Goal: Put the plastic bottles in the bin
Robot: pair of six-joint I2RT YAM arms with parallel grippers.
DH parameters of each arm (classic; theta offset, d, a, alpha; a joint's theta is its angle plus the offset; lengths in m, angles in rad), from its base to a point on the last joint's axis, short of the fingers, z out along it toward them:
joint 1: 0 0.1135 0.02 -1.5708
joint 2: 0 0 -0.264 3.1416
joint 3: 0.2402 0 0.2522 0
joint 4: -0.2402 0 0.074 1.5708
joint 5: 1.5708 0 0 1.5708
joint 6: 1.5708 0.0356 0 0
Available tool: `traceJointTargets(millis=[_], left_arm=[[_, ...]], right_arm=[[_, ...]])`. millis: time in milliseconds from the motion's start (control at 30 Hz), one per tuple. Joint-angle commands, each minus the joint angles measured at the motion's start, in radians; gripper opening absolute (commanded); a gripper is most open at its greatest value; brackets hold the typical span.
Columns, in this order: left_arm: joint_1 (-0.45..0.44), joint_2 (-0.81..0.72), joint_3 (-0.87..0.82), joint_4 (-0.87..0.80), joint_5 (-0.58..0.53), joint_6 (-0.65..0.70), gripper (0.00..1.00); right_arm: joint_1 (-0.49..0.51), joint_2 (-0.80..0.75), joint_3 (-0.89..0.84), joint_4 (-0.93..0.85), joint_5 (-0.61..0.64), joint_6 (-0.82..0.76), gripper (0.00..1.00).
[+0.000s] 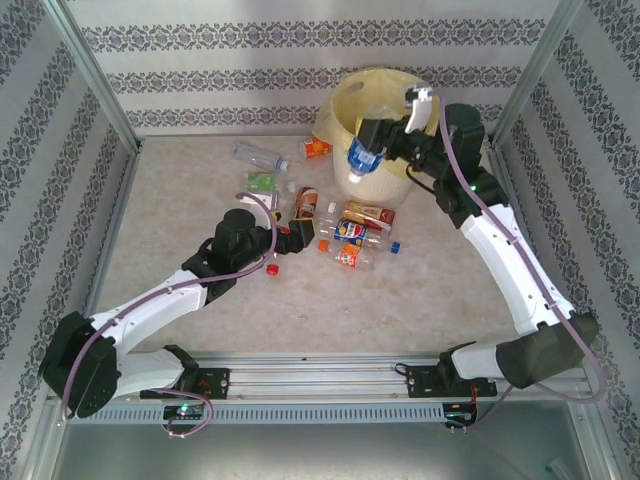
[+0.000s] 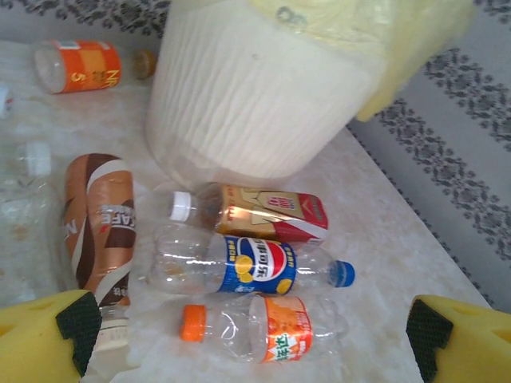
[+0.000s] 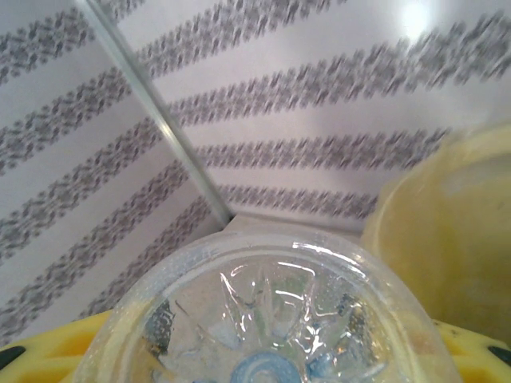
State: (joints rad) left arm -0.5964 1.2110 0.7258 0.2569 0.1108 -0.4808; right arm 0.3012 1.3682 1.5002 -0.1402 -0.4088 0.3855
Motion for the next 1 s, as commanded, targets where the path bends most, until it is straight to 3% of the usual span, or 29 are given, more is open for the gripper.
traceJointTargets(millis=[0,233,467,700,867,967], left_arm=[[-0.01,0.037,-0.005,0.081,-0.076,-0.067,1.0],[-0.009,0.113,0.053,0.073,-0.046,-0.068,1.0],[-0.009,0.123,0.054,0.064,-0.087,-0.074,1.0],[-0.008,0.125,0.061,0.039,-0.138,-0.078,1.0],[-0.008,0.129,0.072,0.007,-0.194,-0.11,1.0],[-0.006,0.12,0.076,-0.03,-0.244,-0.123,1.0]], right_arm=[[-0.025,0.048,0.103,-0.026,0.104,-0.092,0.44],[-0.12,0.177,0.269,-0.015,0.18,-0.097,0.44],[-0.243,0.353,0.47,-0.029,0.237,-0.018,0.43],[-0.27,0.487,0.603,-0.018,0.328,0.005,0.46],[-0.257,0.632,0.752,-0.052,0.283,0.022,0.47],[-0.226,0.696,0.809,-0.063,0.423,-0.083,0.51]])
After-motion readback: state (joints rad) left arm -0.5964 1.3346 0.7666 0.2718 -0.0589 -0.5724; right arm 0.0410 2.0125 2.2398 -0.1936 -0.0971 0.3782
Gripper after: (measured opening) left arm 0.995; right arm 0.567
